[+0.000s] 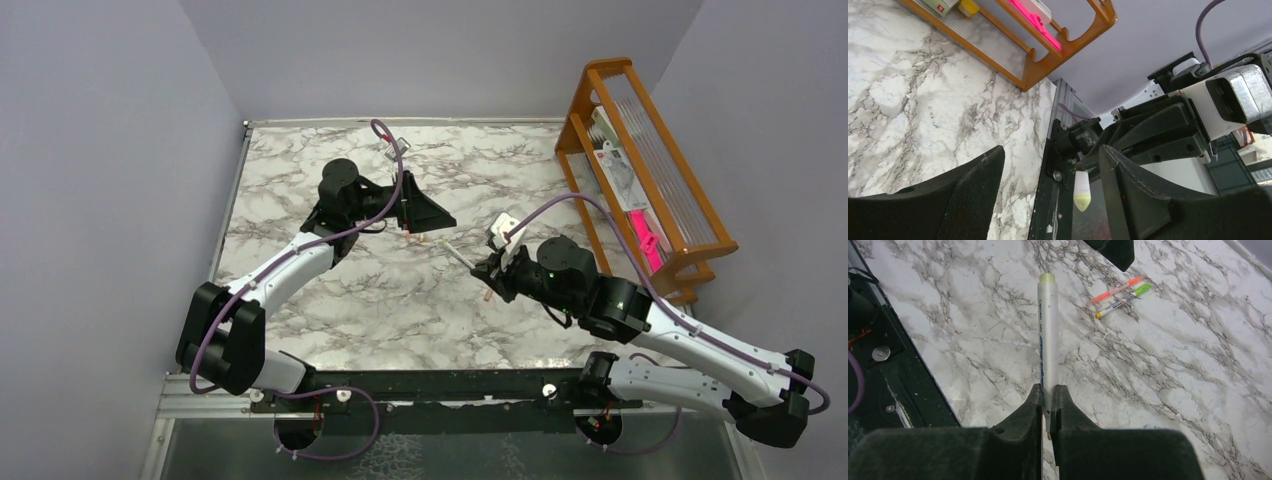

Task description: Insert the pens into the pen caps

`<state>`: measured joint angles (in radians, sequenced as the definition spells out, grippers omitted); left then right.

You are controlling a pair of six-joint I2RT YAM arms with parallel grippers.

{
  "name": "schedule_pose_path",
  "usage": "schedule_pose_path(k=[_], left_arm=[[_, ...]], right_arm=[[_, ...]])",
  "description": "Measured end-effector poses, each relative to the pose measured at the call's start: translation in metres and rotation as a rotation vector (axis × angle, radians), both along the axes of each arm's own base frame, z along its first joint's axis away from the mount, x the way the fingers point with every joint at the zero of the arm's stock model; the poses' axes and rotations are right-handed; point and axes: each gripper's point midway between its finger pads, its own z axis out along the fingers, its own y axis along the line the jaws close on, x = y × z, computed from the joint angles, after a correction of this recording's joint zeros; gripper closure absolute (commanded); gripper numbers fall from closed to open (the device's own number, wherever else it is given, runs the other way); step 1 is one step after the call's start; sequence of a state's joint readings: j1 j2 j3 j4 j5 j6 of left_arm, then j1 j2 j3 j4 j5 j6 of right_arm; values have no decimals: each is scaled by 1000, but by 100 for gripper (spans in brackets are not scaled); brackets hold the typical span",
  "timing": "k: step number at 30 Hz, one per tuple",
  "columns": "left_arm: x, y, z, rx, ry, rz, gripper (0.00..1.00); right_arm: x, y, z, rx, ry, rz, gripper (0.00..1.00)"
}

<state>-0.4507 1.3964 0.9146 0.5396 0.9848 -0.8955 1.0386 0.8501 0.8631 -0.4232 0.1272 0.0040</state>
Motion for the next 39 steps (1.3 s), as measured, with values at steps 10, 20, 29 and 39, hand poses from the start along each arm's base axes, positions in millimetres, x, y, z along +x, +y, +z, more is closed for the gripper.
schedule_pose_path(k=[10,20,29,39], left_arm=[[-10,-3,1,-2,-7,-48,31],[-22,-8,-7,7,-10,-92,34],[-23,-8,-10,11,-17,-95,60],[-24,-8,-11,12,-17,-98,95]], right_arm=[[15,4,-10,-95,-24,-28,99],[23,5,1,-115,-70,-34,99],[27,3,8,-113,-100,-52,99],[29,2,9,-118,-108,-60,99]])
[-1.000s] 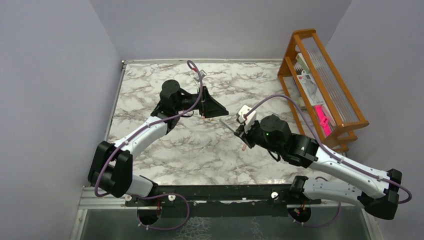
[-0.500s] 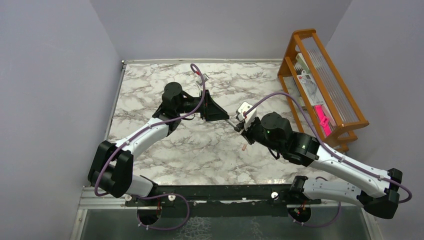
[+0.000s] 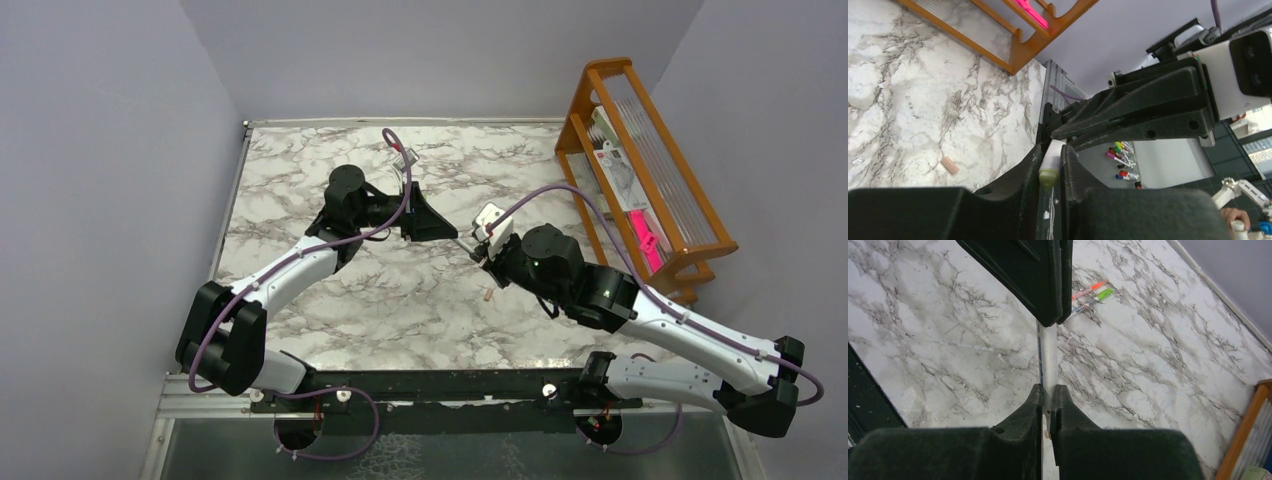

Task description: Insert the pens into the pen caps

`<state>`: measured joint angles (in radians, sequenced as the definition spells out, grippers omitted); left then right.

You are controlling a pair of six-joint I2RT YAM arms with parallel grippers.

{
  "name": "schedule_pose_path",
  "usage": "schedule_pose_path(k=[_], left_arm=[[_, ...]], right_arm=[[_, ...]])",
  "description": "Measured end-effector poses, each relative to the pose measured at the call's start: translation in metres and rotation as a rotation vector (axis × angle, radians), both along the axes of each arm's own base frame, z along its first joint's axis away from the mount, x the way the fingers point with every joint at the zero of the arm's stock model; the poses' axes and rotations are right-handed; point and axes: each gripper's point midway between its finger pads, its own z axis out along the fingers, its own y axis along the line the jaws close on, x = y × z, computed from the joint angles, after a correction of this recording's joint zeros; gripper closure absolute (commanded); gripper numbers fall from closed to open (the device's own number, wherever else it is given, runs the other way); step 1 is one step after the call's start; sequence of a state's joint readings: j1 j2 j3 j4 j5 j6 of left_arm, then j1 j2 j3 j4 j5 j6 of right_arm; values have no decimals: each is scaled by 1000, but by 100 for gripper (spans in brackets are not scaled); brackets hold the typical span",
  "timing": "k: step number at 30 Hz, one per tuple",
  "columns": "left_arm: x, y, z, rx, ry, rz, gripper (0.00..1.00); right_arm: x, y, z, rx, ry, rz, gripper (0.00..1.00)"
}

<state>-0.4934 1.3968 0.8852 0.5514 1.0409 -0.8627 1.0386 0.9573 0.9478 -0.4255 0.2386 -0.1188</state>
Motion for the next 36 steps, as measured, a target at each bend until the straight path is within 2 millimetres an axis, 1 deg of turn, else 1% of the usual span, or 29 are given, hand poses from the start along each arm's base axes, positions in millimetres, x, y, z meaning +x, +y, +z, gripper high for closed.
schedule_pose_path(k=[1,5,11,12,14,16,17,18,19,20,21,22,24,28,31,33,34,36], left_arm=[[0,0,0,-1,1,-2,100],[-3,-1,1,-4,-2,-12,100],[-1,-2,1,-4,3,0,100],[1,-2,1,-6,4,7,100],[4,-3,2,-9,9,23,100],[6,-5,2,-13,17,36,100],[9,-6,1,-12,19,54,100],[12,-7,-1,-10,24,66,100],[19,-7,-4,-5,39,94,100],[23,-8,-8,-1,55,111,100],[29,-8,-12,4,74,132,100],[35,-9,-16,6,95,150,100],[45,-11,-20,0,133,182,100],[59,-16,-18,-58,200,203,100],[70,-23,-7,-167,254,179,100],[75,-26,-2,-238,295,153,100],[79,-28,-1,-289,335,136,100],[85,-31,-7,-334,431,116,100]], right_arm=[[0,0,0,-3,0,-1,99],[1,-2,-3,-18,0,-4,99],[3,-4,-2,-16,-8,-21,99],[4,-4,-1,-14,-11,-27,95],[5,-7,2,-1,-20,-43,83],[6,-13,5,23,-33,-68,70],[6,-16,9,47,-43,-83,61],[6,-19,16,76,-61,-96,53],[7,-23,25,117,-78,-113,48],[6,-26,35,159,-97,-126,43],[6,-31,45,203,-120,-140,41],[5,-37,56,262,-142,-158,39],[3,-47,72,364,-170,-190,38],[-1,-68,92,564,-202,-257,39],[-4,-77,101,658,-208,-279,39],[-4,-79,105,683,-210,-287,38],[-3,-79,105,681,-209,-292,38],[2,-76,99,657,-203,-310,38]])
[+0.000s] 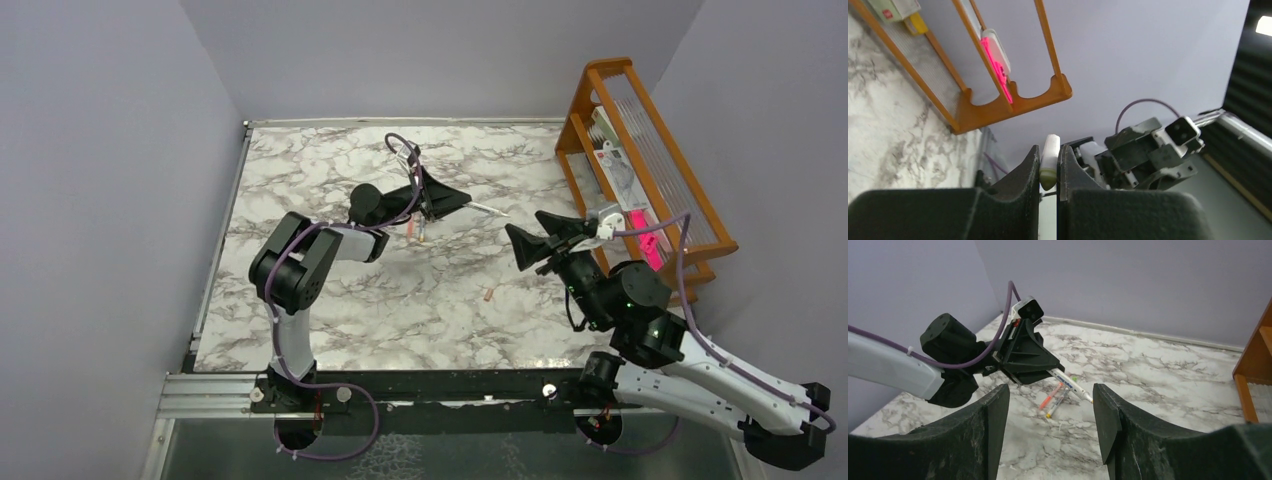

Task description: Insert the pens into the pen caps

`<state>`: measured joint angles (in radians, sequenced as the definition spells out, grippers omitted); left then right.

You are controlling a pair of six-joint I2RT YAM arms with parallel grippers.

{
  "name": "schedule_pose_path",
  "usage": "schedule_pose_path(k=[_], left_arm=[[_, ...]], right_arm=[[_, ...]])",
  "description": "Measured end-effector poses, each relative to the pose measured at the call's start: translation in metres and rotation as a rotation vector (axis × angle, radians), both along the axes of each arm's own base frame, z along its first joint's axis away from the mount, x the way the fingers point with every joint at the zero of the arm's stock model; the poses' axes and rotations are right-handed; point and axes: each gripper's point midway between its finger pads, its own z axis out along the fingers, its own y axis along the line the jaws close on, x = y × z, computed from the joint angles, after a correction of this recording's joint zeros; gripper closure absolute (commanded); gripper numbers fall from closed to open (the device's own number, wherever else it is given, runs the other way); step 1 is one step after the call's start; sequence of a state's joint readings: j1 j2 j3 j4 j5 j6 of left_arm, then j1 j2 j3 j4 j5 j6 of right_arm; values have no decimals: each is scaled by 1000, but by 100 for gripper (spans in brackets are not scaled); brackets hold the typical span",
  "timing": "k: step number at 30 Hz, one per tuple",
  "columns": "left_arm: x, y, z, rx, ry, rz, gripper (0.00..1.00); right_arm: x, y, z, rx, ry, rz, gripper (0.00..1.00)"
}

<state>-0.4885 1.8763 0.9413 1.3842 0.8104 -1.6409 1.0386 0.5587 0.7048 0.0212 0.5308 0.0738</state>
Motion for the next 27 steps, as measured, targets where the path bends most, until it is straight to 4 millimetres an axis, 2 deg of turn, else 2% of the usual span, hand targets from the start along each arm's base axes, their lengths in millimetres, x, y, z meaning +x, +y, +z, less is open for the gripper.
schedule_pose_path(k=[3,7,14,17,22,27], left_arm=[[6,-1,-16,-31,133,-21,100],[-1,-1,-6,-77,177,-52,100],[-7,-7,5,-122,299,-111,100],[-7,-15,9,-135,318,-141,100],[-10,-31,-2,-128,365,-179,100],[-14,-38,-2,-139,383,-180,100]], right_arm=[[6,6,-13,-42,22,-11,39],[8,6,-30,-69,33,-25,39],[6,-16,-13,59,-36,-87,39],[9,-16,-3,80,-70,-103,39],[15,-7,-10,38,-82,-109,39],[11,-17,-21,48,-109,-118,39]])
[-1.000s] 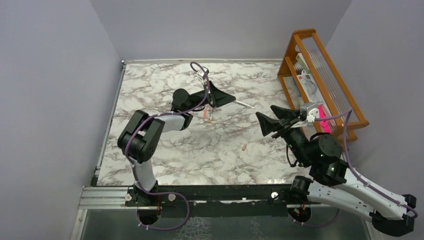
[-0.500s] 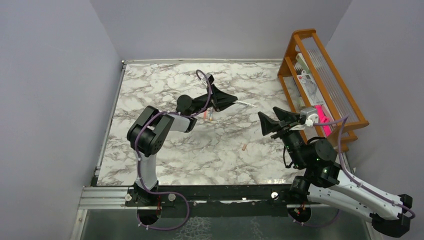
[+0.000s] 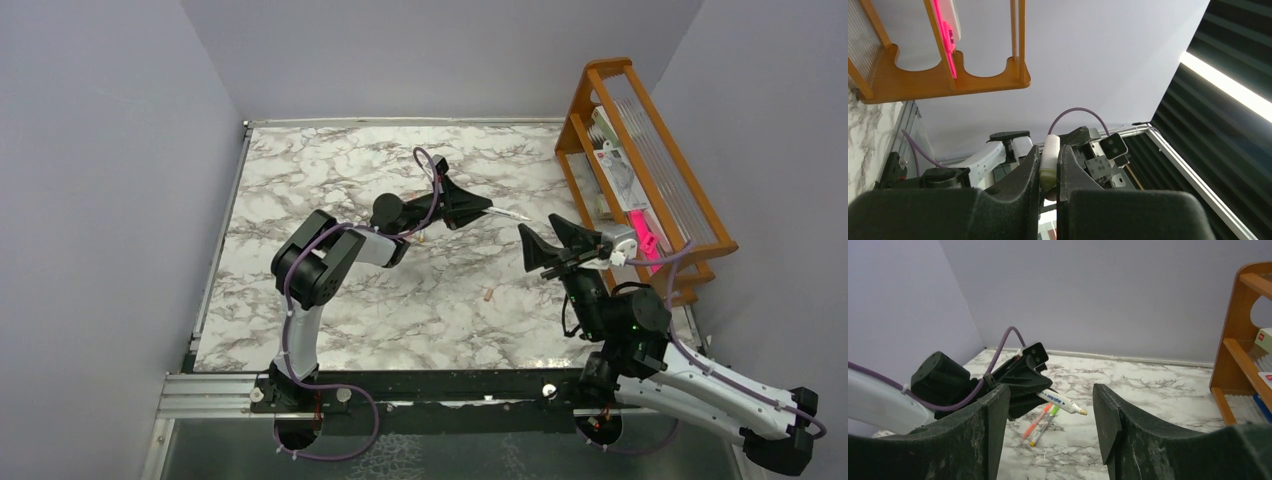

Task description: Insert the pens into the pen caps

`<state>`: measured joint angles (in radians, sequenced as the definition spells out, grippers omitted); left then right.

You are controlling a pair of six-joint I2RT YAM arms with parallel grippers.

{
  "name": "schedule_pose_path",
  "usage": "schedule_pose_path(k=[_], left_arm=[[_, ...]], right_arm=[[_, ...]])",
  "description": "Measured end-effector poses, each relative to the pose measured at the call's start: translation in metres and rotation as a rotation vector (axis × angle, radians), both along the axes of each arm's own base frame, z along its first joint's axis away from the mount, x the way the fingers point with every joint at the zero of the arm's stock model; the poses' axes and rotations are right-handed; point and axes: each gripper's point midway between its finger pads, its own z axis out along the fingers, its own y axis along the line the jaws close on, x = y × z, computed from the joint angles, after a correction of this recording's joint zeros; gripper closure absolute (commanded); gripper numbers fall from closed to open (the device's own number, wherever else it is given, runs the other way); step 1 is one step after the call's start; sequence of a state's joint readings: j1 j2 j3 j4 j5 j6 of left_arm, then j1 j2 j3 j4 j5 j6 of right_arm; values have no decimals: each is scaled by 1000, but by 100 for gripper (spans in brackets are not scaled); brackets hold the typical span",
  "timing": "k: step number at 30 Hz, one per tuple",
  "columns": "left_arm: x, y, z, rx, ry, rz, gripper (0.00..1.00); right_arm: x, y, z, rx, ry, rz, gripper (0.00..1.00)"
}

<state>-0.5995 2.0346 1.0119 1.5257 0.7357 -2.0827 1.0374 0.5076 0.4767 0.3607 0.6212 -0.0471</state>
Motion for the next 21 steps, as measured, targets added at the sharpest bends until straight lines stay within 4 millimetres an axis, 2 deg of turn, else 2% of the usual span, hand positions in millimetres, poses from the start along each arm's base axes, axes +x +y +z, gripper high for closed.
schedule_pose_path(k=[4,11,21], left_arm=[[1,1,-2,0,17,10,100],[-2,-1,4,-11,11,9,100],[-19,4,41,-61,-57,-7,100]], right_arm=[[-7,-13,16,70,-44,-3,38],[-8,-15,19,75,-52,-6,36],[2,-3,14,46,-18,-19,34]])
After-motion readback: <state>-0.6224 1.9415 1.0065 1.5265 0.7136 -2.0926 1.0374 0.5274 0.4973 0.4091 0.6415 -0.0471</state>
